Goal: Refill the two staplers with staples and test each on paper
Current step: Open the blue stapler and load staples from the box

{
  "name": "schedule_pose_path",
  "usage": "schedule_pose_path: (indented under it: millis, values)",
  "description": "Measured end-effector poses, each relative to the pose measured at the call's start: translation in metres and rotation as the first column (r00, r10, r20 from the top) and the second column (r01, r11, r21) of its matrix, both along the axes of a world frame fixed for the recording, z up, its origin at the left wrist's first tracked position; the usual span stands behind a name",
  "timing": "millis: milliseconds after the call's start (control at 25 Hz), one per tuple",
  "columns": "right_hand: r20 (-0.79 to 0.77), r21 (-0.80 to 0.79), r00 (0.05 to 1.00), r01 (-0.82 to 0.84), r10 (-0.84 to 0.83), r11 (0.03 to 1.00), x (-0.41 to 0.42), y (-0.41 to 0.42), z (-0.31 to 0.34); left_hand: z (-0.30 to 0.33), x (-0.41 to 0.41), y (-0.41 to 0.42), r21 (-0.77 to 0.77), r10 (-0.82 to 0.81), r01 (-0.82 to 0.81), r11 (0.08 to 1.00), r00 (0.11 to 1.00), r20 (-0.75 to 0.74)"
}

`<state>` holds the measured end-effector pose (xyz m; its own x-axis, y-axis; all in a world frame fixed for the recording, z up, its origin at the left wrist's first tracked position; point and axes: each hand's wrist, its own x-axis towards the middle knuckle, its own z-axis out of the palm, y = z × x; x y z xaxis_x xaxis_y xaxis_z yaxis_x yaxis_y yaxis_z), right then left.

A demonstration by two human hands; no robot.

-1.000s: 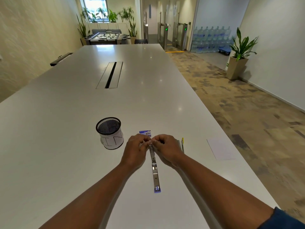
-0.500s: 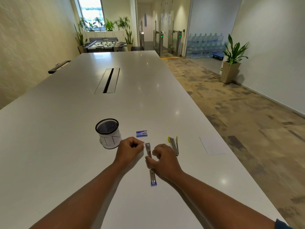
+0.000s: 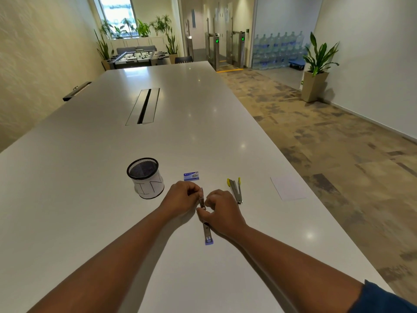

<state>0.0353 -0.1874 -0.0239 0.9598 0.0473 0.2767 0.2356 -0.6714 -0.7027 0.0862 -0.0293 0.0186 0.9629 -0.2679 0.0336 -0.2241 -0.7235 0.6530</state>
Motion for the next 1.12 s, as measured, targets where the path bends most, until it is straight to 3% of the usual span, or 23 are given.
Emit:
schedule_pose_path:
  millis: [400,760,1120]
  values:
    - [-0.012,0.008,1.0,-0.004,0.004,1.0,0.001,-0.001,0.0,0.016,0.008,-0.002,0.163,-0.065,0.068,0.984,0.998,-0.028]
    - [0.001,-0.016,1.0,0.007,-0.007,1.0,0.002,-0.001,0.0,0.01,0.008,0.001,-0.05,0.025,-0.035,0.998,0.983,-0.182]
    - [0.003,-0.025,1.0,0.01,-0.01,1.0,0.002,0.0,-0.002,0.004,0.016,0.003,-0.13,0.099,-0.144,0.981,0.949,-0.3]
